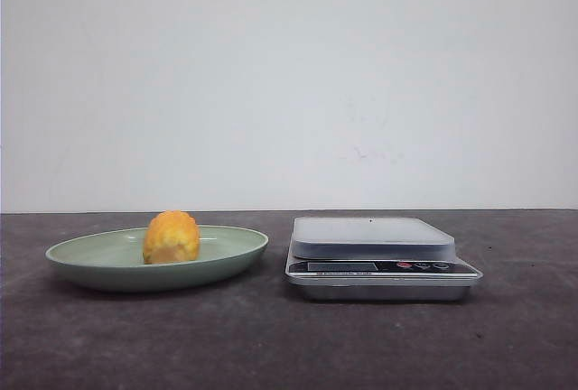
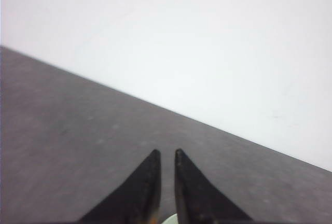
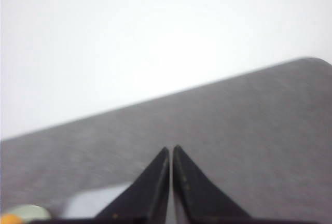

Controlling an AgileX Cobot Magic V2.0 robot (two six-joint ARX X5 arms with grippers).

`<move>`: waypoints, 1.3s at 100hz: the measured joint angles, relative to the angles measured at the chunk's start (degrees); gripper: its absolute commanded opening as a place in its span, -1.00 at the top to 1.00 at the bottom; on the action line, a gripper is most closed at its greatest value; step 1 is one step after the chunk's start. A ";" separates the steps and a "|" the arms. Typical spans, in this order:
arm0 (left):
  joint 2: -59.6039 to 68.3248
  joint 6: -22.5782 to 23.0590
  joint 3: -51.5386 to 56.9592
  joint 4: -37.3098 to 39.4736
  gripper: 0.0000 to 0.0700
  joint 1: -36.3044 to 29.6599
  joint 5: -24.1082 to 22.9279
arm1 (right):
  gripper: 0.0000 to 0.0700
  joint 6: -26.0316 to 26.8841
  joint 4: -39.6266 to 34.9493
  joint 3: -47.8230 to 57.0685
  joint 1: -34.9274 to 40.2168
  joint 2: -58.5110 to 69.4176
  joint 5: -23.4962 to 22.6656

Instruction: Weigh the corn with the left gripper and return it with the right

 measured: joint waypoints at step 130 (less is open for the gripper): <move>70.31 4.37 21.62 -0.02 -0.35 -23.82 1.20 | -0.47 -7.19 -16.44 23.63 3.85 21.05 -5.51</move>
